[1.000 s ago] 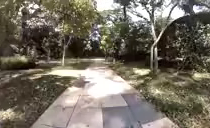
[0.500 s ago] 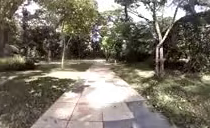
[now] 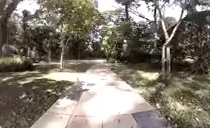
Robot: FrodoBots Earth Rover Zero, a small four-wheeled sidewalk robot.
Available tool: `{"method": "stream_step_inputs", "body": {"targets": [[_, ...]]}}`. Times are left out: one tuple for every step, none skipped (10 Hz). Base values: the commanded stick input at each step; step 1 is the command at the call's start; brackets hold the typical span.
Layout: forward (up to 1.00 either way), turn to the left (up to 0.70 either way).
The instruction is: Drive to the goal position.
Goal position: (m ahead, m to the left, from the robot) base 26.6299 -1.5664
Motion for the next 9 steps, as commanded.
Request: {"method": "stream_step_inputs", "body": {"targets": [[0.50,0.00],[0.50,0.00],[0.50,0.00],[0.50,0.00],[0.50,0.00],[0.50,0.00],[0.50,0.00],[0.50,0.00],[0.50,0.00]]}}
